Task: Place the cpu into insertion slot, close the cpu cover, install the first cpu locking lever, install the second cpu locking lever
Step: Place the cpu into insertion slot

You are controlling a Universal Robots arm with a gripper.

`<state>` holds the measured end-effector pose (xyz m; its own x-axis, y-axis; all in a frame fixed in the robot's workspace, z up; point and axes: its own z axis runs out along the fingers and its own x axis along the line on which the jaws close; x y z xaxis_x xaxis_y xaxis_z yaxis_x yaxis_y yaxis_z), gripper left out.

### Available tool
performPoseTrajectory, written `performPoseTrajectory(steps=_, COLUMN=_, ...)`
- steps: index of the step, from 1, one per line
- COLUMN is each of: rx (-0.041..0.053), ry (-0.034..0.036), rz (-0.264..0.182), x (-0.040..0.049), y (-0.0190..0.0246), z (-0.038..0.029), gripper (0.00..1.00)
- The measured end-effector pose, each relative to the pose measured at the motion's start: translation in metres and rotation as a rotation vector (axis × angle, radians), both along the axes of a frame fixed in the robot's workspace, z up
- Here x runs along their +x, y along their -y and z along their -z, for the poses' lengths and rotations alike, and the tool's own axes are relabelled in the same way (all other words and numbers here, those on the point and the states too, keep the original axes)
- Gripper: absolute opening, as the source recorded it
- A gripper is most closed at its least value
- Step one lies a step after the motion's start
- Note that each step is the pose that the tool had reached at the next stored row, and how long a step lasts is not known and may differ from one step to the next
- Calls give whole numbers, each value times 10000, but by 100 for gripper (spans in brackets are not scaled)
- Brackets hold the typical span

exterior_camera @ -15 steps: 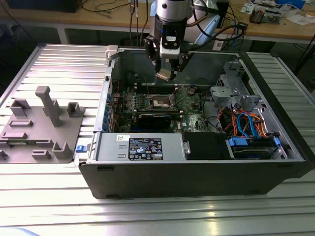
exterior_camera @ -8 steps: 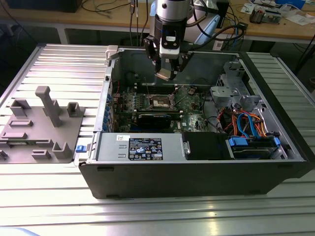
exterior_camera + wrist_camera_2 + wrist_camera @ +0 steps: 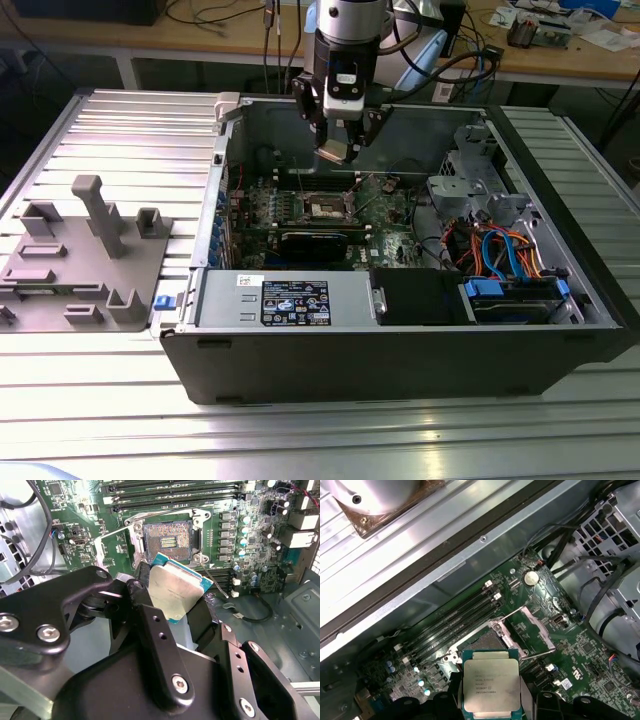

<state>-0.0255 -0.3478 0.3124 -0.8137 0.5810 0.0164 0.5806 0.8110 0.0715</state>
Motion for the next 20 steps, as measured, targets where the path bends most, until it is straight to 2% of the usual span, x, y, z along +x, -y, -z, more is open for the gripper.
performPoseTrajectory(steps=20, rx=0, ry=0, rz=324, x=0, y=0, z=2, gripper=54)
